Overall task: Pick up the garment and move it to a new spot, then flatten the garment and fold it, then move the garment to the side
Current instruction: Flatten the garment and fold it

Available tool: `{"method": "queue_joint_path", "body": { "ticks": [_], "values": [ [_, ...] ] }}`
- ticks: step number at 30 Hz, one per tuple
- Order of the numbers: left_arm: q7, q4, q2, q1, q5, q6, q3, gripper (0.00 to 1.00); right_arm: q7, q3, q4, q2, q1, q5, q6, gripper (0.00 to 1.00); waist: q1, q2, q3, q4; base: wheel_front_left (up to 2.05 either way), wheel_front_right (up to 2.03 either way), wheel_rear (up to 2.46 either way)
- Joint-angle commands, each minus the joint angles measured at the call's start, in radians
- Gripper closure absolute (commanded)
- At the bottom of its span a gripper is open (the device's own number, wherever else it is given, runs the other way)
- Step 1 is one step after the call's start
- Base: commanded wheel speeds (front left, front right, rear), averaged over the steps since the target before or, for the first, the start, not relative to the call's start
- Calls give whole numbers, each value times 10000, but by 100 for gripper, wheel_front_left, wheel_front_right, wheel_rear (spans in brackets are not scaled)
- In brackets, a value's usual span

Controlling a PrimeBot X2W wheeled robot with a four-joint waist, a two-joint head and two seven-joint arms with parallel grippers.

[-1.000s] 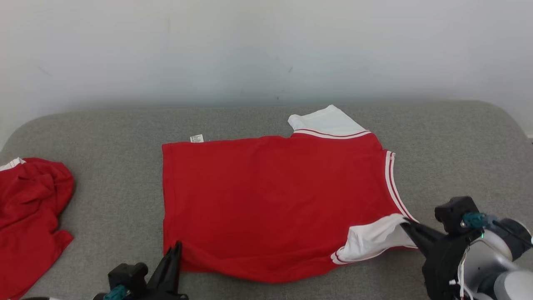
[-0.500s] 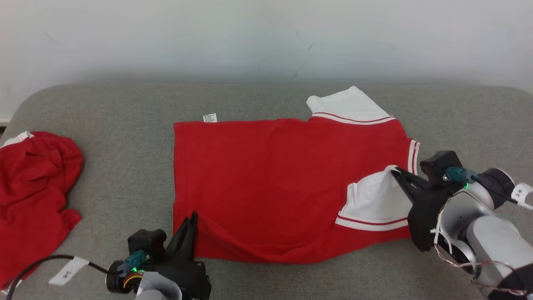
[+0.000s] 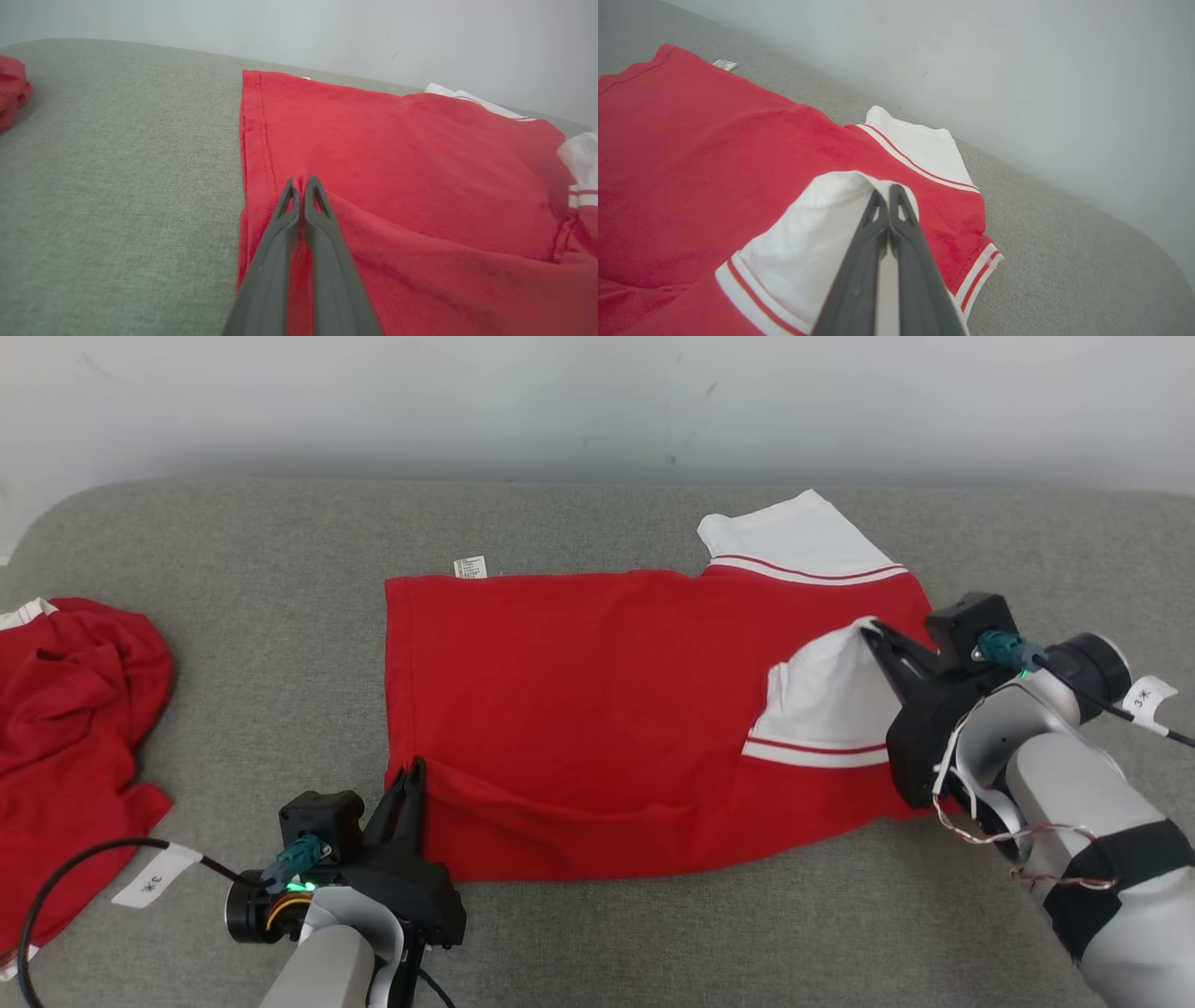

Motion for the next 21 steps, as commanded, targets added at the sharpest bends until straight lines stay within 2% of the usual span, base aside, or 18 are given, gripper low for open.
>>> {"method": "queue_joint_path", "body": {
  "ticks": [1,9,16,17,18,19,20,21],
  "values": [
    [-45,157,-32,-170,94,69,12,100,-272,39,253,62,-282,-159,-23,100,-2,-1,22,7,0,0,0],
    [-45,619,-65,-470,306,321,41,100,-1113,97,1460,426,-1125,-433,-23,100,-2,-1,123,113,0,0,0],
    [-45,825,-99,-587,187,433,115,100,-1429,68,2225,697,-1367,-341,-23,100,-2,-1,141,182,0,0,0],
    [-45,820,-98,-604,176,446,147,88,-1459,-14,2352,748,-1382,-274,-23,100,-2,-1,141,184,0,0,0],
    [-45,840,-105,-600,184,494,154,18,-1453,-131,2527,795,-1379,-187,-23,50,-2,-1,139,185,0,0,0],
    [-46,915,-109,-581,149,540,186,0,-1358,-139,2667,858,-1338,-126,-23,5,-2,-1,129,189,0,0,0],
    [-46,983,-109,-577,151,559,175,0,-1352,-169,2743,898,-1332,-58,-23,0,-2,-1,105,192,0,0,0],
    [-45,975,-114,-590,165,582,174,0,-1388,-228,2807,901,-1321,20,-23,0,-2,-1,71,192,0,0,0]
  ]
}}
